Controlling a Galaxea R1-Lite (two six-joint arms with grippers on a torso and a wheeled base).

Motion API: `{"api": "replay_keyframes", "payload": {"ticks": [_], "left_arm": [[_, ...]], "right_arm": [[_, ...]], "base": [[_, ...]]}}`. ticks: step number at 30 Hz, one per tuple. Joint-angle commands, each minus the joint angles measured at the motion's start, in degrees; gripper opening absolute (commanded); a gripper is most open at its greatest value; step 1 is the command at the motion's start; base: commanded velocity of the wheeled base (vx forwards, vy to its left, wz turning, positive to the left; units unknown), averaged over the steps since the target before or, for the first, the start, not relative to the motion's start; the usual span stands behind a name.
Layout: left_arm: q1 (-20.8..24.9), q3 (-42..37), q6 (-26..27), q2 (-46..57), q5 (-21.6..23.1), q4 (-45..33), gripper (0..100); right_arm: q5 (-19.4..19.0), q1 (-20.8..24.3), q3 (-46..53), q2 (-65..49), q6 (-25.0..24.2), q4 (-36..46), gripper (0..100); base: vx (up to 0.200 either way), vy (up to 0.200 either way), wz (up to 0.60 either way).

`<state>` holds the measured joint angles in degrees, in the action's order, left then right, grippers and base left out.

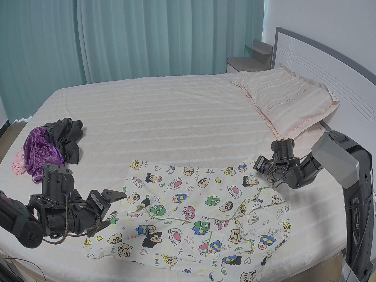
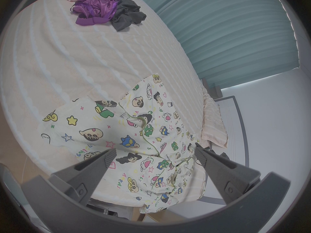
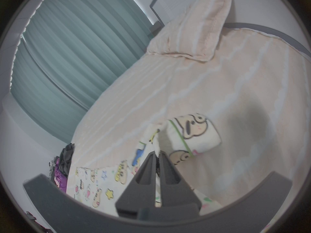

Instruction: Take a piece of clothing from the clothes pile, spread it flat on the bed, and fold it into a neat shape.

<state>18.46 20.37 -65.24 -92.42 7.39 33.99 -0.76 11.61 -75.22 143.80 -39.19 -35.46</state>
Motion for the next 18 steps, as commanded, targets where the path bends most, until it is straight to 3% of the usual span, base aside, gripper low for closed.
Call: {"api": "replay_keyframes", "payload": {"ticks": [1, 9, 18], "left_arm": [[0.0, 0.02, 0.03, -0.4, 0.0, 0.03, 100], [0.0, 0.02, 0.03, -0.48, 0.0, 0.03, 100], [0.0, 0.02, 0.03, -0.48, 0.0, 0.03, 100]], "right_arm": [[-0.04, 0.7, -0.46, 0.08, 0.08, -3.3, 0], [-0.74, 1.84, 3.15, -3.44, 0.26, -14.02, 0], [-0.74, -1.76, 4.9, -3.09, 3.42, -8.92, 0]], "base": [[0.0, 0.0, 0.0], [0.0, 0.0, 0.0], [0.0, 0.0, 0.0]]}}
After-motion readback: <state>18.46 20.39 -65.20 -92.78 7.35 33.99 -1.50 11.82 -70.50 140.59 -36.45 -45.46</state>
